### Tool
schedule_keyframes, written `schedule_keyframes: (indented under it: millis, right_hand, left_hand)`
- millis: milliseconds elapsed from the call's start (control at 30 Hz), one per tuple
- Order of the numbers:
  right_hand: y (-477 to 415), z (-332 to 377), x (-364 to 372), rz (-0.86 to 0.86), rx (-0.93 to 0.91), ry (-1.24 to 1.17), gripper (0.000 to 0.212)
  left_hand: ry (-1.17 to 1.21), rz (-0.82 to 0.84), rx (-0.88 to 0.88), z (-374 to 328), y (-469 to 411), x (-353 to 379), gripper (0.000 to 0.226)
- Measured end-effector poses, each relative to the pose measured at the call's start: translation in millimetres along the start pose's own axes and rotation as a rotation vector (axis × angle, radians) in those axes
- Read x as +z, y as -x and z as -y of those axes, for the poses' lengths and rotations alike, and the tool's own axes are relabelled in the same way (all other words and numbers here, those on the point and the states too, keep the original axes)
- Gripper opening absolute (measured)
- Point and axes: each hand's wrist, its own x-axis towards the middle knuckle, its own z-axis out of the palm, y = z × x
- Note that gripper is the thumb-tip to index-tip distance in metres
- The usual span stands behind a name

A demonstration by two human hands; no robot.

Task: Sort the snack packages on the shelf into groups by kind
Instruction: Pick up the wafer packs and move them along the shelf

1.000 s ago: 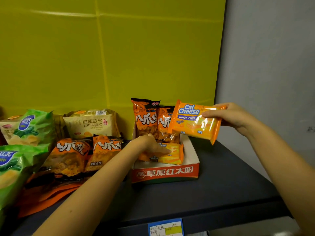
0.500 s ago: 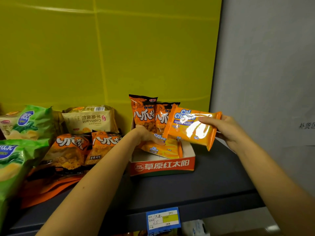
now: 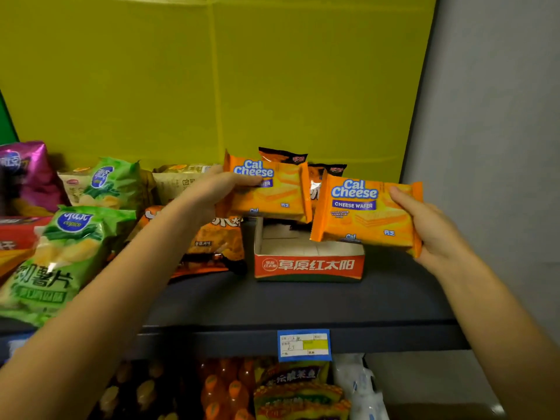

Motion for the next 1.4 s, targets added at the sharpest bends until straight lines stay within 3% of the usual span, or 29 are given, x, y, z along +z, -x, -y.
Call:
schedule_keyframes:
  millis: [200, 400, 467, 633, 1167, 1400]
  right_hand:
    - [23.6, -13.9, 12.6, 0.116, 0.069, -0.010, 0.016]
    - [45.4, -26.4, 54.3, 0.211, 0.032, -0.001, 0.028]
    - [53.2, -29.4, 76.4, 0.256, 0.011, -0.008, 0.028]
    - [74.5, -39.2, 137.5, 0.342, 0.062, -0.037, 0.007]
    - [171.9, -88.4, 382.1, 0.474, 0.185, -0.160, 0.009]
    - [181.7, -108.2, 477.2, 0.448, 0.176, -0.168, 0.042]
  left_hand:
    - [0.003, -0.047, -0.092, 25.8, 51.6, -44.8, 0.010]
    - [0.070, -0.237, -0.049, 41.2, 109.4, -99.2, 0.010]
    - [0.100, -0.315, -0.022, 42.5, 128.7, -124.7, 0.009]
    - [0.125, -0.477, 0.011, 52.3, 180.2, -195.9, 0.009]
    - [0.210, -0.767, -0.110, 81.0, 341.8, -446.3, 0.005]
    - [0.212, -0.844, -0.065, 82.4, 361.2, -533.3, 0.002]
